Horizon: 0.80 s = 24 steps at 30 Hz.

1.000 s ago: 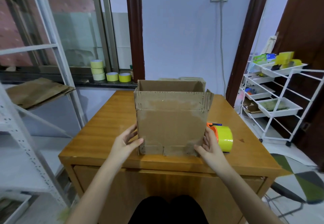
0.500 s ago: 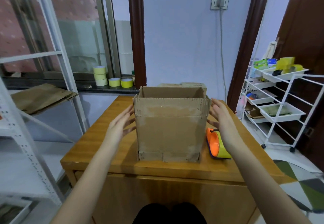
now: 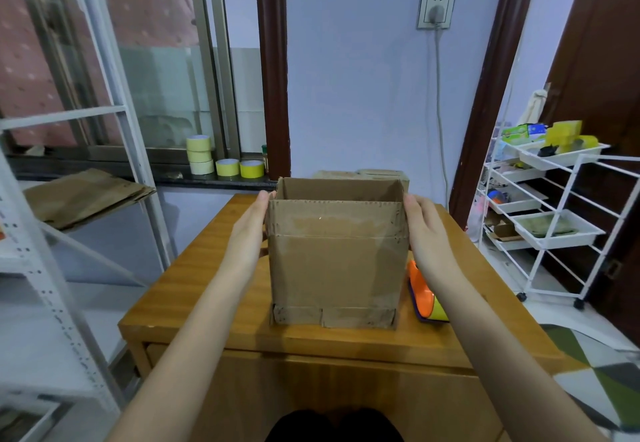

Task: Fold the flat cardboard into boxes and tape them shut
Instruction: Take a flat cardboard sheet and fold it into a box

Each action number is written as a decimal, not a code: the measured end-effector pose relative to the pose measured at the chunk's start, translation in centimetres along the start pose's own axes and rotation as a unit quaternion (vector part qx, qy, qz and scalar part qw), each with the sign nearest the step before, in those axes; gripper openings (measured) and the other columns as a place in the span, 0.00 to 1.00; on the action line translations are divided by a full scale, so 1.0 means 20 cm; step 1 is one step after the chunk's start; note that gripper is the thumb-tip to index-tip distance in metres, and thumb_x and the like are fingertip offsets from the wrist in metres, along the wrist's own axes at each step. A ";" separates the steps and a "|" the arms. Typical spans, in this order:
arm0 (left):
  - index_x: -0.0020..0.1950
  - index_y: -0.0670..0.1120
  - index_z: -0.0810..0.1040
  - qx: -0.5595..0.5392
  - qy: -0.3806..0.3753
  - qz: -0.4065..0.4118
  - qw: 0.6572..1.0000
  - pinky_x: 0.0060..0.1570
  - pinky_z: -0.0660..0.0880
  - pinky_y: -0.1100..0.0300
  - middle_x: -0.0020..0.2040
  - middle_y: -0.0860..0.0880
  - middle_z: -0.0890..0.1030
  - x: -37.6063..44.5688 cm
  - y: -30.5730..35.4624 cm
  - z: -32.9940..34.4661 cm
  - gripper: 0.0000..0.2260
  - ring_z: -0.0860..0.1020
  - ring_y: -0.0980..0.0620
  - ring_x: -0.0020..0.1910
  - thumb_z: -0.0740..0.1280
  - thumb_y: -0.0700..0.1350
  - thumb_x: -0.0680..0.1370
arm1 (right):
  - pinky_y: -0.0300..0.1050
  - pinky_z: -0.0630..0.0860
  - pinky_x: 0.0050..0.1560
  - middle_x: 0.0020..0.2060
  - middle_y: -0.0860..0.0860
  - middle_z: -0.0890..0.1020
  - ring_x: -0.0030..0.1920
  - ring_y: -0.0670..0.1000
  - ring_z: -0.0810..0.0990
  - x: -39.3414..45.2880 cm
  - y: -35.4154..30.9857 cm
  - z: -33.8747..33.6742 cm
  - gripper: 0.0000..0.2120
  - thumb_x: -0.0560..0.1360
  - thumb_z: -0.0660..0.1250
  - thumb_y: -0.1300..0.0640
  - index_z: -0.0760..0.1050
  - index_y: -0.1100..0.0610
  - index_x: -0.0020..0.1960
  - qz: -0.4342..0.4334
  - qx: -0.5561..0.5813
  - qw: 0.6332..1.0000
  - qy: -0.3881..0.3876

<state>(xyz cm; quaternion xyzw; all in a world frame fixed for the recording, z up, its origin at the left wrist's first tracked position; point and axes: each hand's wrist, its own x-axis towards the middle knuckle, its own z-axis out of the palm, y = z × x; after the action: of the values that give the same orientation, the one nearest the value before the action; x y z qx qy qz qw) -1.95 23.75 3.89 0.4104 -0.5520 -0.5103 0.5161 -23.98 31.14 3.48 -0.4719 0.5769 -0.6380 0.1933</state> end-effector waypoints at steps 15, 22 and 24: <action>0.71 0.56 0.69 -0.010 -0.056 -0.005 0.998 0.64 0.68 0.49 0.62 0.53 0.78 -0.04 0.01 -0.01 0.22 0.75 0.54 0.59 0.55 0.61 0.79 | 0.54 0.67 0.70 0.63 0.47 0.76 0.62 0.46 0.72 0.10 0.15 -0.13 0.28 0.74 0.60 0.56 0.63 0.37 0.71 0.081 -0.008 0.984 -0.155; 0.73 0.54 0.67 -0.010 -0.100 -0.025 0.995 0.69 0.64 0.48 0.67 0.52 0.74 0.00 -0.02 -0.08 0.22 0.71 0.52 0.67 0.48 0.58 0.82 | 0.49 0.59 0.75 0.74 0.42 0.62 0.73 0.42 0.61 -0.02 0.08 -0.19 0.46 0.66 0.69 0.41 0.52 0.46 0.78 -0.026 -0.009 0.965 -0.260; 0.71 0.58 0.68 0.020 -0.106 -0.015 0.994 0.67 0.65 0.53 0.67 0.56 0.73 0.00 -0.03 -0.08 0.19 0.70 0.56 0.66 0.48 0.57 0.83 | 0.54 0.57 0.75 0.75 0.43 0.62 0.74 0.44 0.60 -0.02 0.10 -0.19 0.47 0.66 0.71 0.42 0.51 0.46 0.78 -0.034 -0.009 0.961 -0.274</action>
<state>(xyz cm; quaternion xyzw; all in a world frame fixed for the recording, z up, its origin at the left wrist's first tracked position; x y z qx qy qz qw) -0.46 23.51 3.11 0.3717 -0.6077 -0.5477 0.4388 -27.52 33.06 1.92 -0.6496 0.4913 -0.4855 0.3178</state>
